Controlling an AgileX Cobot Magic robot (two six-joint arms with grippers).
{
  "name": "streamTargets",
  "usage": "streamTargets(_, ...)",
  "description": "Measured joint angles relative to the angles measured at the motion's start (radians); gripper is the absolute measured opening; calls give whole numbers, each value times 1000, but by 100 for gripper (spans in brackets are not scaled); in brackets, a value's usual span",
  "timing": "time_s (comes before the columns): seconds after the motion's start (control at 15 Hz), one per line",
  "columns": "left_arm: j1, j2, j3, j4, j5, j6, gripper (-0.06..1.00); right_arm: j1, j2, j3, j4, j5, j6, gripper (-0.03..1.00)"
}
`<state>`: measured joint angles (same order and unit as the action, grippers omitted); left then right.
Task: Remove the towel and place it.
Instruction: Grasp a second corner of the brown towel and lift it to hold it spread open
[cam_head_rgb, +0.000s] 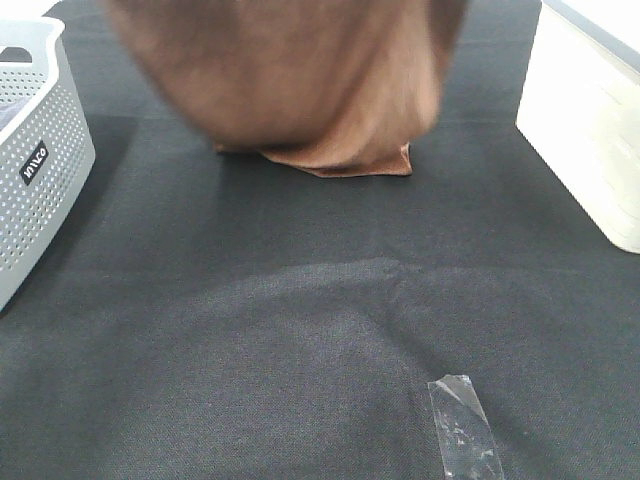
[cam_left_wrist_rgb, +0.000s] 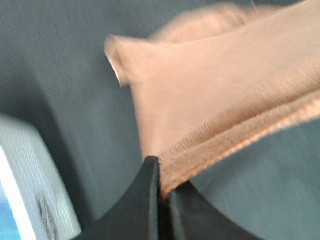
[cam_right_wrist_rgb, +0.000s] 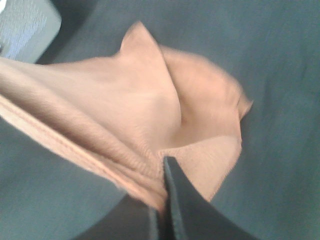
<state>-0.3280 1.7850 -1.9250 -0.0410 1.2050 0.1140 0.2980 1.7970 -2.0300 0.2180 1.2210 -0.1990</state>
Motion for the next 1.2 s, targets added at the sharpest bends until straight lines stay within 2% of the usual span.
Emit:
streamTargets(0.27, -6, -256, 375, -75, -22, -15, 0, 11, -215, 305, 38, -1, 8, 0)
streamTargets(0.4, -10, -355, 507, -119, -33, -17, 0, 11, -303, 438, 58, -1, 10, 0)
streamTargets(0.8, -11, -556, 787, -266, -58, 20, 0, 17, -523, 718, 73, -3, 60, 0)
streamTargets(1.2, -12, -667, 1055, -406, -70, 19, 0, 21, -674, 977, 87, -8, 116, 0)
